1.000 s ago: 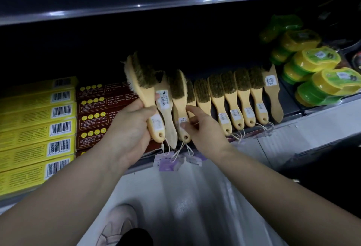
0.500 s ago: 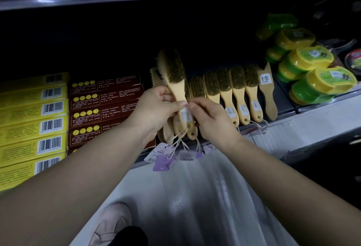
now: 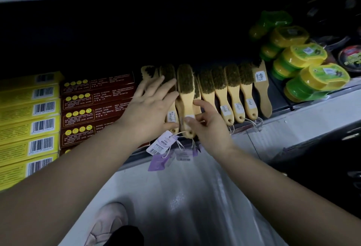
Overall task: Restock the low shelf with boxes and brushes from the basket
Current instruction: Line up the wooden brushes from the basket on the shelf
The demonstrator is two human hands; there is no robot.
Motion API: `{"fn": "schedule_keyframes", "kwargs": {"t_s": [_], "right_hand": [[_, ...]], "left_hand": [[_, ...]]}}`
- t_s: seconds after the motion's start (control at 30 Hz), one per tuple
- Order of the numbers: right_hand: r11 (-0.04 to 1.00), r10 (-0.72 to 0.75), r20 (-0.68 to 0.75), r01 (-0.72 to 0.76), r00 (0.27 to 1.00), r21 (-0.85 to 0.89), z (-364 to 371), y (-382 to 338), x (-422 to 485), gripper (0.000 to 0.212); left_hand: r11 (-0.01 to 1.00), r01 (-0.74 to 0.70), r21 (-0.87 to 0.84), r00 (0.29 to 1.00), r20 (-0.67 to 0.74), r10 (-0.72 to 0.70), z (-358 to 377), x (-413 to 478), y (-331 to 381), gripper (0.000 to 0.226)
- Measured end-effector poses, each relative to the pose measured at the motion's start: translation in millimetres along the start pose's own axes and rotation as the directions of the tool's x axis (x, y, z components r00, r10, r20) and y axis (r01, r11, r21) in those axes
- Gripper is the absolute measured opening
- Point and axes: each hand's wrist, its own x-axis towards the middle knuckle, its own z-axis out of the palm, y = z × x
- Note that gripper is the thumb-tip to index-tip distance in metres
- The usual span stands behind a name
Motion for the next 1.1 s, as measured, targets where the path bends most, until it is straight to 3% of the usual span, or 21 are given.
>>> {"fn": "schedule_keyframes", "kwargs": {"t_s": [0.2, 0.5, 0.7, 0.9, 1.1], "right_hand": [[0.979, -0.099, -0.037, 0.09, 0.994, -0.18, 8.6, 3.1, 1.4, 0.046], [0.963, -0.049, -0.016, 0.043, 0.999, -0.267, -5.0, -10.1, 0.3, 0.041], [0.909, -0.025, 0.068, 0.051, 0.997, -0.413, -62.5, -69.2, -15.0, 0.033], [0.888, -0.081, 0.068, 0.103, 0.994, -0.448, -148.0, -146.0, -79.8, 0.018], [0.948, -0.185, -0.124, 0.143, 0.975, -0.285, -236.3, -142.6, -156.7, 0.018]], "left_hand": [[1.0, 0.012, -0.029, 0.999, -0.031, -0.013, 1.9, -6.7, -0.8, 0.081], [0.989, 0.006, -0.15, 0.996, -0.082, -0.019, -2.8, -9.4, 2.0, 0.073], [0.943, -0.024, -0.333, 0.99, -0.142, -0.025, -41.2, -16.9, 19.1, 0.055], [0.863, -0.253, -0.438, 0.956, -0.249, 0.155, -123.7, -14.1, 74.3, 0.037], [0.728, -0.524, -0.442, 0.851, -0.294, 0.435, -177.8, -3.5, 155.2, 0.027]]}}
